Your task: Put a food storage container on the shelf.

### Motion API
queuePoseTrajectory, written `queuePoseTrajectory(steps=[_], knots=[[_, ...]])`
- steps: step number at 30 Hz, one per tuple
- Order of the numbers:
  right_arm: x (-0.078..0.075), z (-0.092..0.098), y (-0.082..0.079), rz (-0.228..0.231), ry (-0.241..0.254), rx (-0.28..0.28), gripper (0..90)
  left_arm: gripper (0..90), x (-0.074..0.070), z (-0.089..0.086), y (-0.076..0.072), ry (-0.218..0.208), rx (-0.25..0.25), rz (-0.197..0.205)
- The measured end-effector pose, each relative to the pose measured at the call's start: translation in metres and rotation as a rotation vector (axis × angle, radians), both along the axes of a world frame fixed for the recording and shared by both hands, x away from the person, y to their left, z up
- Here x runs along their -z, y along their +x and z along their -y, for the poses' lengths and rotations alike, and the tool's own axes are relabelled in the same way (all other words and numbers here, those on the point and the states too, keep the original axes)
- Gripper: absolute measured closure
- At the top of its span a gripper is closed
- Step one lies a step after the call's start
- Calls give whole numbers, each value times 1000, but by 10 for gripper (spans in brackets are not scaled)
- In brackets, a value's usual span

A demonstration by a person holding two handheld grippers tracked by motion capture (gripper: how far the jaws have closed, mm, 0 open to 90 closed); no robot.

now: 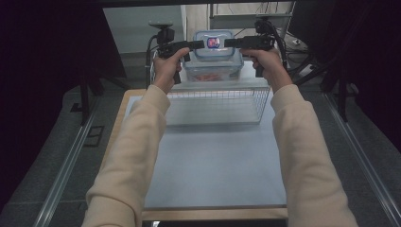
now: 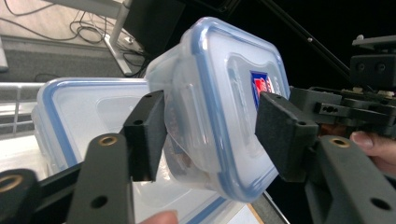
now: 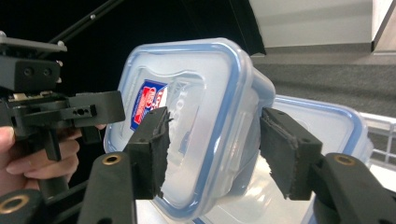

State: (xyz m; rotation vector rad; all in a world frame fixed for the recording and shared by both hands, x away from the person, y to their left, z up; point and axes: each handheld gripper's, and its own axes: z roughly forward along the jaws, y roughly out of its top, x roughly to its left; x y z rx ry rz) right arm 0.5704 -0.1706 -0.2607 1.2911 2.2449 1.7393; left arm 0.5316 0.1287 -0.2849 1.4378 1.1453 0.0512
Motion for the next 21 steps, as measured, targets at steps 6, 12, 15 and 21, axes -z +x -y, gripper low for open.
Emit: queuePoseTrajectory(steps=[6,12,15,21], knots=[[4,0,1,-4,0,49,390,370,3,0,4,2,-5,-15],[5,5,-3,7,2,64,376,295,5,-8,2,6,-25,-12],[5,11,-7,22,9,75,376,298,4,-12,-4,22,-32,10],[3,25,-20,36,10,84,379,337,5,-14,-21,65,-10,32]])
